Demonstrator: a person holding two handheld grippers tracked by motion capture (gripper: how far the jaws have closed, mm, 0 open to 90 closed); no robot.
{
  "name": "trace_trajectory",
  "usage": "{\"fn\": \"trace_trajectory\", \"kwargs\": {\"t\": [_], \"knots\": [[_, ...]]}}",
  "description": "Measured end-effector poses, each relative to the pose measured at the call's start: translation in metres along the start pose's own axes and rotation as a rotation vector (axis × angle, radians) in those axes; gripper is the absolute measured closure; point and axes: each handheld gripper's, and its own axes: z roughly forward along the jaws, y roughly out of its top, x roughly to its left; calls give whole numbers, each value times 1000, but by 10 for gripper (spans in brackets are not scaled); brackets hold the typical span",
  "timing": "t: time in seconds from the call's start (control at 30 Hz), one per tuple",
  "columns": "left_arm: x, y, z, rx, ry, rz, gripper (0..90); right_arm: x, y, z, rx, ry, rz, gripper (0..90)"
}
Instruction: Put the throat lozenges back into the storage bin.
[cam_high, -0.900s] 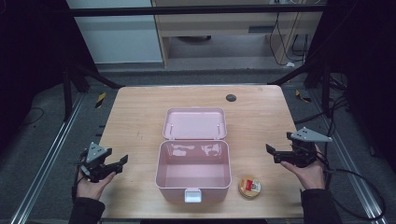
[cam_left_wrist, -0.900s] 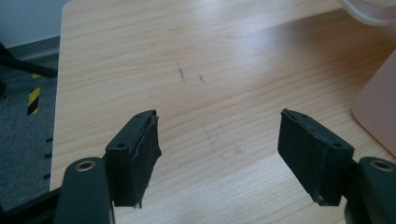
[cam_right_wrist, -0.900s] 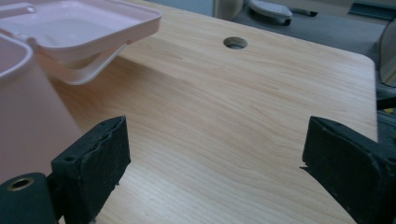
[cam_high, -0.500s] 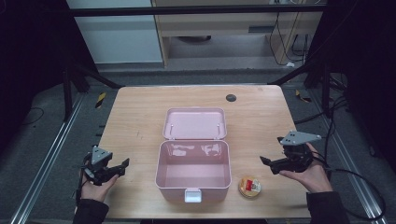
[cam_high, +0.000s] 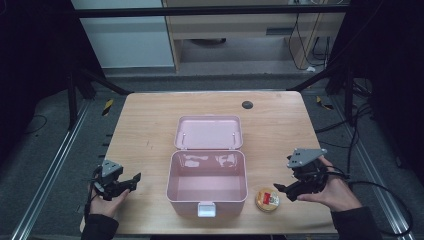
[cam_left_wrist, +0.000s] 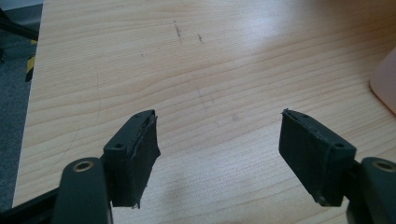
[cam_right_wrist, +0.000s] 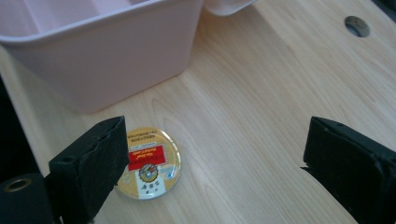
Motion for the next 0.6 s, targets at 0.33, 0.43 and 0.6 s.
{"fn": "trace_trajectory", "kwargs": {"t": [0.33,0.43,0.6], "knots": [[-2,-1,3,17,-9,9,256,15,13,12,100,88,-102,62],[-3,-1,4,25,-12,11,255,22,14,23,162,121,-148,59],[-3,-1,4,29,-14,13,255,30,12,31,220,156,-171,61]]}}
